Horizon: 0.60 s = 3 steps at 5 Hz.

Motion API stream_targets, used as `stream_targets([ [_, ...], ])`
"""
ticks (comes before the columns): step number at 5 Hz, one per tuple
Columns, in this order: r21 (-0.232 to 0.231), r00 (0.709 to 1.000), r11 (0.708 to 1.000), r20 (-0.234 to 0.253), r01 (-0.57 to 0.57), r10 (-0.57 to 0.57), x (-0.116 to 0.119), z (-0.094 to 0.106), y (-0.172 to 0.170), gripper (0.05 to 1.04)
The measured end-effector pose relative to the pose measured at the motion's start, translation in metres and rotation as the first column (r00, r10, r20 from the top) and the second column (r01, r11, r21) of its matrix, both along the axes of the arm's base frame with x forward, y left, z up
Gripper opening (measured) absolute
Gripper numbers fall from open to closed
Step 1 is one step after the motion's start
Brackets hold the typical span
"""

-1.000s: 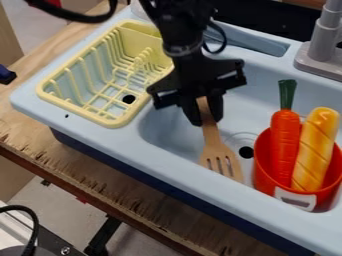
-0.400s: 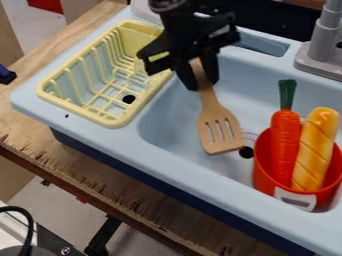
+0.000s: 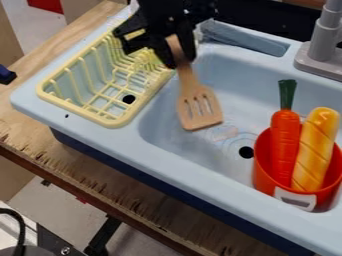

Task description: Put the wooden spatula at the middle top of the yellow basket

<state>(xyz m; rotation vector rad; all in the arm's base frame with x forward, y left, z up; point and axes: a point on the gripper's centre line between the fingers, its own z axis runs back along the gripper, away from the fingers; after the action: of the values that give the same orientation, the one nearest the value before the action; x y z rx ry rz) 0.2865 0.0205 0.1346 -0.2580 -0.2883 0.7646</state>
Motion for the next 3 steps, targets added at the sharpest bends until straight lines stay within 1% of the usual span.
stream_targets([
  [1, 0.041, 0.999, 0.999, 0.013, -0.035, 0.035, 0.003, 0.005, 0.02, 0.247],
  [2, 0.055, 0.994, 0.993, -0.015, -0.108, 0.109, 0.002, 0.001, 0.041, 0.247],
  [3, 0.058, 0.977, 0.976, -0.038, -0.209, 0.211, 0.0, 0.003, 0.059, 0.247],
])
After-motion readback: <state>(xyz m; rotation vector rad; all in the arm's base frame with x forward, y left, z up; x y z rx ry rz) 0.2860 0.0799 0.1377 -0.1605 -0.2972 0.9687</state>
